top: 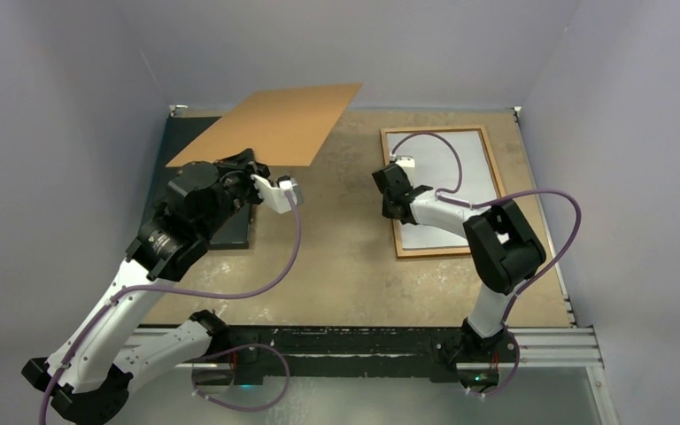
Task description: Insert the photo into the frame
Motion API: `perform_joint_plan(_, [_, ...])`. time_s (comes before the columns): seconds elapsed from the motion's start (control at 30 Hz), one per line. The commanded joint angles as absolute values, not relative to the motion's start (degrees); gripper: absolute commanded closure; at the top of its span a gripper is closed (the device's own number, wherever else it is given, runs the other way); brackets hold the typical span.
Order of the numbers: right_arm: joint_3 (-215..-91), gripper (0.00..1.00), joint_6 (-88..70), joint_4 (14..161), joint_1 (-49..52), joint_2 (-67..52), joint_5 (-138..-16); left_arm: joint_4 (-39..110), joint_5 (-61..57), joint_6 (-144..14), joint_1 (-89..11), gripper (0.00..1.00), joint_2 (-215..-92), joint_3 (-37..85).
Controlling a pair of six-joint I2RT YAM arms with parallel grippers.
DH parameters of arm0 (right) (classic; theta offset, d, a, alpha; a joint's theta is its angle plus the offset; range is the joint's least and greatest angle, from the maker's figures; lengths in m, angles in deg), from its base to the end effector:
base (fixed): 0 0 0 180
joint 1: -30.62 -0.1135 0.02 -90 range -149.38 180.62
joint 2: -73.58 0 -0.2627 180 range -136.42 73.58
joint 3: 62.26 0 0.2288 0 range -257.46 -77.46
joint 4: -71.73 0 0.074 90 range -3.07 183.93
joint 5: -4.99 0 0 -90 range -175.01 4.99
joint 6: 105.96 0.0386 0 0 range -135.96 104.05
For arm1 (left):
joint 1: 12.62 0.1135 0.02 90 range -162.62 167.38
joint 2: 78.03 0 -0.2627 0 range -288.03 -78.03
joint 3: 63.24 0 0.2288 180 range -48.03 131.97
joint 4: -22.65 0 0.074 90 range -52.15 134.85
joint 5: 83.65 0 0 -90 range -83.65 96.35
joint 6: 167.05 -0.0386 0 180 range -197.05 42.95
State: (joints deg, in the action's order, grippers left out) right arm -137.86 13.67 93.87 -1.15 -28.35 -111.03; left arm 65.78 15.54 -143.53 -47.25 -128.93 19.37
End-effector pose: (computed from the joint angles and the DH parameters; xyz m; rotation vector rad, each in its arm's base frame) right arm 0.3077 0.1706 0.1877 0.1585 2.3033 -0.0117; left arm 0.1342 -0.0852 0.4154 1.3118 1.2322 0.5420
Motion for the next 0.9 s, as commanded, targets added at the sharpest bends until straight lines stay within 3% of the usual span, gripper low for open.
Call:
perform_joint_plan(0.0, [-137.1, 0.86, 16.4, 94.1, -2.9, -28.4, -111.7, 58.2, 15.4, -143.4, -47.2, 1.0, -128.3, 23.6])
perform_joint_plan(0.17, [-136.5, 0.95, 22.5, 96.2, -5.9, -27.3, -111.0, 58.2, 14.9, -143.5, -47.2, 1.0, -128.4, 23.8])
perform_joint_plan(0.3, [-135.5, 0.96, 27.5, 95.5, -9.3, -26.4, -108.6, 58.4, 14.5, -143.7, -47.2, 1.0, -128.3, 23.8])
perform_joint_plan(0.63, [-148.3, 0.96, 27.4, 95.2, -21.3, -34.1, -106.0, 61.3, 14.0, -143.6, -47.2, 1.0, -127.7, 24.5])
perform_joint_plan(0.87, [-156.8, 0.9, 25.9, 97.6, -22.7, -36.9, -105.7, 64.2, 14.2, -143.9, -47.2, 1.0, -126.8, 24.7])
